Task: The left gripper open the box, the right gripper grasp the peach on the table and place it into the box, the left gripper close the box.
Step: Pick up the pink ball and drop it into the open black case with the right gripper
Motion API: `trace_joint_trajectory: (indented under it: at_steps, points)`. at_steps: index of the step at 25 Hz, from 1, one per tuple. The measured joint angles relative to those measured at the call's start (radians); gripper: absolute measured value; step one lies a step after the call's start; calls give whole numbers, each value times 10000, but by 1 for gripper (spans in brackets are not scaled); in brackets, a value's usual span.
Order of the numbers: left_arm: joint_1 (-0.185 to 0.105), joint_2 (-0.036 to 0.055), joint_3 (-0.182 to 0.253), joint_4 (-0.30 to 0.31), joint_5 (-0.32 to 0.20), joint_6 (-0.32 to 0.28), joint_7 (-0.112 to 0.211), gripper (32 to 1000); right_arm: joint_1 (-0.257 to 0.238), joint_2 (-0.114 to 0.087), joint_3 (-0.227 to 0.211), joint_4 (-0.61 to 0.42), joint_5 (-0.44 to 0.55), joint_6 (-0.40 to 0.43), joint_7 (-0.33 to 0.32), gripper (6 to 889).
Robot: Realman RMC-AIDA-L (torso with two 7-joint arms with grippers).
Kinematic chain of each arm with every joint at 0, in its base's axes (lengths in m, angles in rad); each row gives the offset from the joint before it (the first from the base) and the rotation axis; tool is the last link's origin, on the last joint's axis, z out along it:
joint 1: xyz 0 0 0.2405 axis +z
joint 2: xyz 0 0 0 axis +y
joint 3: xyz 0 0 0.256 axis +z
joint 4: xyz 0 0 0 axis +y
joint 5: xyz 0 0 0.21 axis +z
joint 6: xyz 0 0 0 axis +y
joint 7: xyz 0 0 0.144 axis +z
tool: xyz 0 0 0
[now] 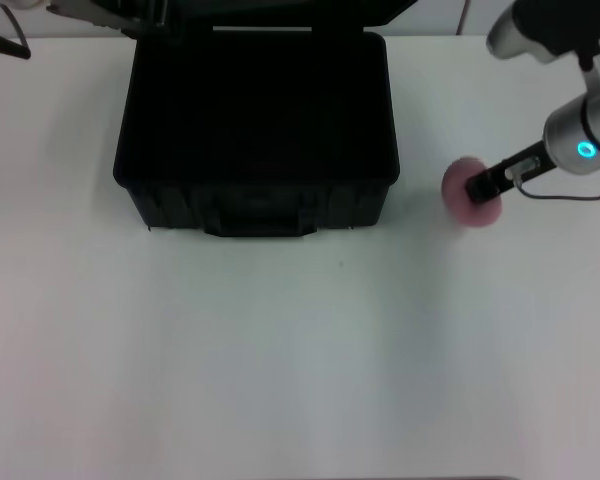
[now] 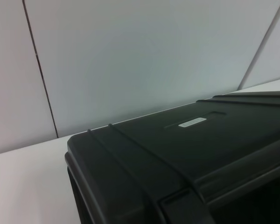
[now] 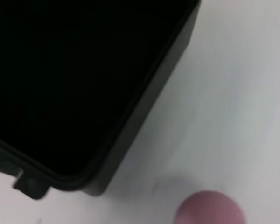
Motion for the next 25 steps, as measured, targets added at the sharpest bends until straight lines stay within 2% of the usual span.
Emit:
trace_joint_trajectory:
  at_steps: [2, 8, 12, 17, 21, 25]
  points:
    - [1, 2, 0, -1, 5, -2, 2, 379, -88, -6, 243, -476, 0, 380, -116, 40]
    - [0, 7, 0, -2, 20, -18, 14, 379, -106, -14, 1744, -1456, -1, 1673, -895, 40]
    - [0, 9, 0, 4, 23, -42, 16, 379, -48, -21, 2317, -2046, 1, 2311, -1146, 40]
    - [-4, 9, 0, 11, 50, -54, 21, 379, 62, -91, 2391, -2562, 182, 2762, -1177, 41]
    - [-8, 9, 0, 26, 57, -73, 23, 379, 115, -230, 2357, -2608, 733, 2904, -1235, 41]
    - [-8, 10, -1, 56, 58, -88, 23, 379, 182, -267, 2386, -2572, 1277, 2921, -1413, 42]
